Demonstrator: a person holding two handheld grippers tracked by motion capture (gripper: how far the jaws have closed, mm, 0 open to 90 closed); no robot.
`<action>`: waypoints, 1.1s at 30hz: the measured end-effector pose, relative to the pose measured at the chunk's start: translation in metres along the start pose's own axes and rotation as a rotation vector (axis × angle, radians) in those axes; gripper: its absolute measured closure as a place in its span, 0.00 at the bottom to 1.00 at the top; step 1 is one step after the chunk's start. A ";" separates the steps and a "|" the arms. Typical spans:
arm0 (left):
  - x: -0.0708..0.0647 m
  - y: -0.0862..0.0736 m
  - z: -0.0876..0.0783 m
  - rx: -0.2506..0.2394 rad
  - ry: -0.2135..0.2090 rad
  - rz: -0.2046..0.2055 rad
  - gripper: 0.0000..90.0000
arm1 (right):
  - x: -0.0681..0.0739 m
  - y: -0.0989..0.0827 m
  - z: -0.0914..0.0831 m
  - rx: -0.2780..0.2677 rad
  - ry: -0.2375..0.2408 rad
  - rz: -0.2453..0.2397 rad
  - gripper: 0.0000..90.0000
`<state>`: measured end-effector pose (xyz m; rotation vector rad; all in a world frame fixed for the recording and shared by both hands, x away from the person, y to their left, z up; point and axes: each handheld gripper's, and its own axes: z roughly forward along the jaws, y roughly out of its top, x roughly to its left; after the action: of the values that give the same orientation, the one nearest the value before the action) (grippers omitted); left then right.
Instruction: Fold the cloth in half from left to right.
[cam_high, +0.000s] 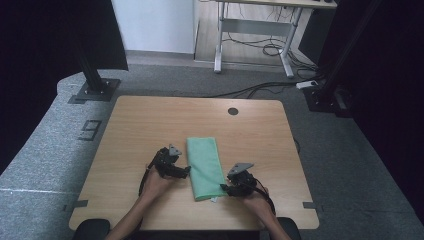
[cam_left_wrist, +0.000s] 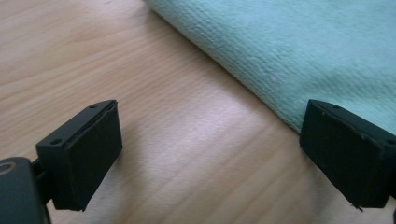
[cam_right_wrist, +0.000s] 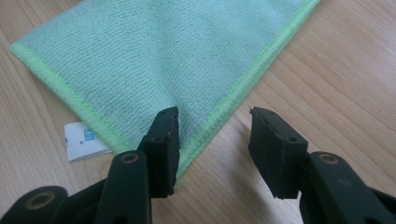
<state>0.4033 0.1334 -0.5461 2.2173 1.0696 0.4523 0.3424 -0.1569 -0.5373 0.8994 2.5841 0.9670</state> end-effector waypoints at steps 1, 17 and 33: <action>0.001 0.001 -0.001 0.002 0.016 0.012 0.07 | 0.001 0.001 0.001 0.001 0.001 0.001 0.57; -0.020 0.003 -0.003 0.031 -0.040 0.050 0.03 | 0.010 0.006 0.007 -0.013 0.016 0.002 0.57; 0.004 0.018 0.011 0.035 0.019 0.022 0.03 | -0.006 0.023 0.023 -0.017 0.022 0.025 0.54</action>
<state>0.4220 0.1235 -0.5421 2.2615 1.0720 0.4683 0.3673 -0.1355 -0.5397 0.9243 2.5845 1.0100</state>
